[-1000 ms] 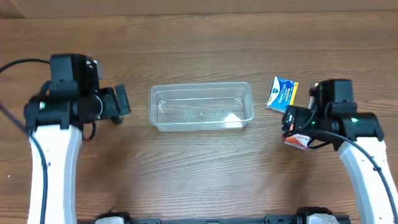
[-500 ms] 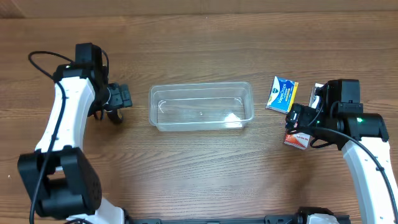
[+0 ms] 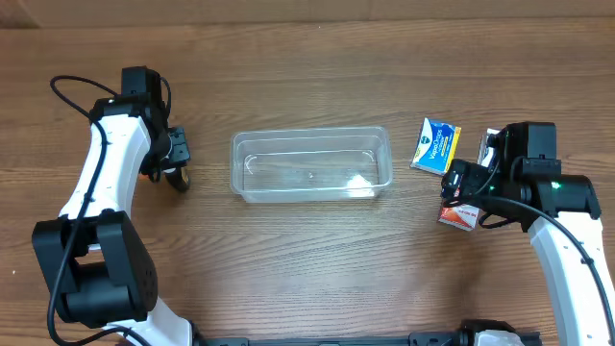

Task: Pack container
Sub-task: 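Grasp the dark white-capped bottle with the left gripper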

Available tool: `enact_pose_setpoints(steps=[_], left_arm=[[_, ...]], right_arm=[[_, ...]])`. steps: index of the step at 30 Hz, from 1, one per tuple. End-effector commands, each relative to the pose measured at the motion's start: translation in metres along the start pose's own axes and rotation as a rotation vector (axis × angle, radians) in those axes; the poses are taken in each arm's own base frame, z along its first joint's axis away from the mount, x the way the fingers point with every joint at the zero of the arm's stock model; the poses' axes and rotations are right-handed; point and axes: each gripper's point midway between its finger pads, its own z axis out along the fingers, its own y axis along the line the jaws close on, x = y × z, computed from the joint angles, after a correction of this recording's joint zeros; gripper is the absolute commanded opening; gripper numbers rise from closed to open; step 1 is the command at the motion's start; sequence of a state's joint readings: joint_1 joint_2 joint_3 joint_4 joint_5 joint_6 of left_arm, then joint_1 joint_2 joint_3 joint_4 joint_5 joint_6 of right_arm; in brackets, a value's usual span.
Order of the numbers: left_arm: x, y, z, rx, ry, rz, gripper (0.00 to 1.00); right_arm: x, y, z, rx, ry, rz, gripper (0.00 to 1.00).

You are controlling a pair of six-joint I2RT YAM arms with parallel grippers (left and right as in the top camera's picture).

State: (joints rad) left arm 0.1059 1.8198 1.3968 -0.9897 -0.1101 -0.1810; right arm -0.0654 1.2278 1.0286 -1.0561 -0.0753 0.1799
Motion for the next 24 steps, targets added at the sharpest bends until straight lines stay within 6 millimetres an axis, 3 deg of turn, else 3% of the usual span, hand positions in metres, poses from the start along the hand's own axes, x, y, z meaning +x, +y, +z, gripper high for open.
enact_pose_setpoints(steps=[1,8,10,12,15,17,19,21,24], left_arm=[[-0.005,0.003,0.000,-0.013,-0.007,-0.005,0.26],[-0.001,0.002,-0.004,-0.001,0.015,-0.015,0.11],[-0.003,0.002,-0.014,-0.002,0.020,-0.041,0.07],[-0.009,-0.001,-0.039,0.008,0.018,-0.048,0.04],[-0.021,-0.026,-0.085,0.065,-0.027,-0.001,0.04],[-0.028,-0.058,-0.125,0.133,-0.108,0.059,0.04],[-0.028,-0.086,-0.152,0.178,-0.174,0.111,0.04],[-0.021,-0.117,-0.168,0.215,-0.212,0.171,0.04],[-0.003,-0.152,-0.164,0.213,-0.200,0.251,0.04]], right_arm=[[-0.010,0.004,-0.010,-0.018,-0.042,0.002,1.00],[-0.010,0.004,-0.010,-0.018,-0.043,0.002,1.00],[-0.011,0.004,-0.010,-0.018,-0.045,0.002,1.00],[-0.011,0.004,-0.010,-0.019,-0.045,0.002,1.00],[-0.011,0.004,-0.010,-0.019,-0.045,0.002,1.00],[-0.011,0.004,-0.010,-0.019,-0.045,0.002,1.00],[-0.011,0.004,-0.010,-0.019,-0.045,0.002,1.00],[-0.011,0.004,-0.010,-0.019,-0.045,0.002,1.00],[-0.011,0.004,-0.010,-0.019,-0.044,0.002,1.00]])
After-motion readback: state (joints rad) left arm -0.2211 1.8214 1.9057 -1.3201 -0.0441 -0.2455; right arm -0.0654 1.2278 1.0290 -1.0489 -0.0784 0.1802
